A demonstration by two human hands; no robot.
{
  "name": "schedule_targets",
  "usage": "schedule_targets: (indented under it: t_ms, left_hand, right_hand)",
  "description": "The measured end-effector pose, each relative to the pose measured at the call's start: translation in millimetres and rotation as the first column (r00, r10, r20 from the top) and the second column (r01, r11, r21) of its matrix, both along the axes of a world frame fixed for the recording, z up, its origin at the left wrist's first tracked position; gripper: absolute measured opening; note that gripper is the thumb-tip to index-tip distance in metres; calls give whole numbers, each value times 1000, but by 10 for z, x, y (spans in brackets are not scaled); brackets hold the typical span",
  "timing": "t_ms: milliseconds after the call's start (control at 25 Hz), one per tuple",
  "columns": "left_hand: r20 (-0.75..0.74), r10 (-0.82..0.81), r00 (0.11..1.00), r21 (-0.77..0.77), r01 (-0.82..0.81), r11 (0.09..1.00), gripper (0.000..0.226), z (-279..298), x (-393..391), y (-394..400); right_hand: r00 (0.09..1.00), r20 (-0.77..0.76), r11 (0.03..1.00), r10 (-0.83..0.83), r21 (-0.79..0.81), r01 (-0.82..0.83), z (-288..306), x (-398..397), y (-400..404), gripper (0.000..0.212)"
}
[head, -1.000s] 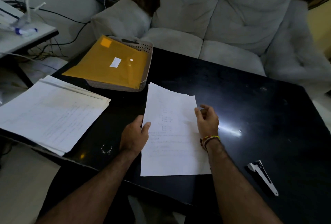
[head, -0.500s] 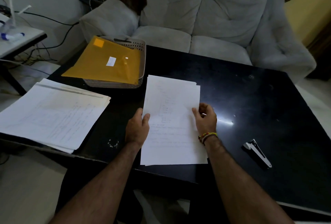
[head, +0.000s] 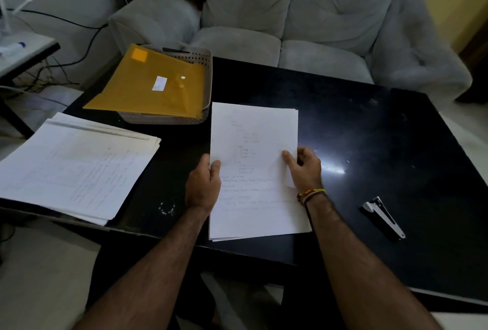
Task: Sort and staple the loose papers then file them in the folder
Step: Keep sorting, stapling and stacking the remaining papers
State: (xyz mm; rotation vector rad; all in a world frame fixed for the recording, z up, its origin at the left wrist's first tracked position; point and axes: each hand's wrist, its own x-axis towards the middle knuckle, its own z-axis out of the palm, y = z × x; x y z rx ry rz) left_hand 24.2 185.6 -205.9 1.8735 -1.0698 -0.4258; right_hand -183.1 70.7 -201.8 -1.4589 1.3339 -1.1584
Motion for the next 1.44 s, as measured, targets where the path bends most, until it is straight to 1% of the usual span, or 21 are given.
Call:
schedule_targets:
  t_ms: [160,240,320,440,520,560,600,680,720,800,840,960,1080,1160,1200,1240,1280,1320,1360,1400,1440]
  left_hand:
    - [0,-4,1000,-20,4,1000,10,87,-11,48]
    - [60,-15,998,-39,18,999,10,133,-65,101]
    - [150,-4,989,-111,21,994,12,317,-144,79]
    - [227,55,972,-339,26,940,25,917,-261,-100]
    - [202,84,976,-452,17,892,33,1315,-307,-164]
    - [203,94,975,-477,14,879,34,1410,-325,-144]
    - [217,106,970,-486,13,874,36,1432,-340,-96]
    - [222,45,974,-456,63,888,48,1340,-383,50]
    - [192,-10,981,-453,98,886,57,1308,-402,130]
    - [149,-33,988,-494,104,863,68,1388,-378,166]
    - [175,-7,985,-527,100,844,69,1497,-362,137]
    - [340,95,936,-634,153,758,58,1771,-336,12]
    - [365,141,920,-642,139,754,31,1836,-345,-16]
    - [363,147,920,-651,138,747,26,1819,-372,2]
    - [359,140,923,-654,142,743,27,1821,-380,6]
    - [335,126,934,-659,136,739,30,1808,-387,-5]
    - [267,103,958,-665,105,739,37,1793,-396,-17]
    - [140,68,988,-660,42,750,45,1759,-410,-21]
    - [-16,43,999,-631,-44,774,47,1714,-444,-19]
    - [-133,46,990,-582,-116,805,41,1661,-494,-15]
    - [-195,72,978,-543,-168,823,31,1626,-552,-16]
  right_hand:
    - [999,-42,1000,-13,5,14,23,36,122,14]
    - [997,7,996,-72,-52,73,121,39,275,11]
    - [991,24,972,-129,-194,131,404,65,393,9]
    - [960,102,822,-260,-498,275,1094,119,468,10]
    - [937,176,723,-303,-598,346,1444,151,486,12]
    - [936,188,708,-298,-613,349,1510,160,529,13]
    - [941,176,721,-290,-607,336,1484,158,580,14]
    - [963,116,819,-245,-506,269,1228,125,707,19]
    - [981,88,872,-173,-450,194,1104,95,783,25]
    - [997,44,888,-63,-454,77,1049,52,821,39]
    - [997,29,873,-72,-481,77,1121,40,778,44]
    - [982,-51,722,-180,-685,97,1599,29,606,52]
    - [949,-160,551,-272,-835,17,1840,59,488,33]
    - [958,-124,510,-260,-860,27,1833,38,479,28]
    - [973,-72,533,-221,-844,59,1809,15,491,33]
    - [987,17,608,-161,-786,112,1775,-14,498,45]
    - [987,126,723,-97,-673,157,1740,-34,513,57]
    - [972,233,847,-39,-508,155,1692,-30,521,61]
    - [955,295,932,7,-348,101,1626,-3,526,53]
    - [957,291,969,16,-240,57,1527,33,528,37]
    - [972,236,979,2,-196,46,1449,66,550,21]
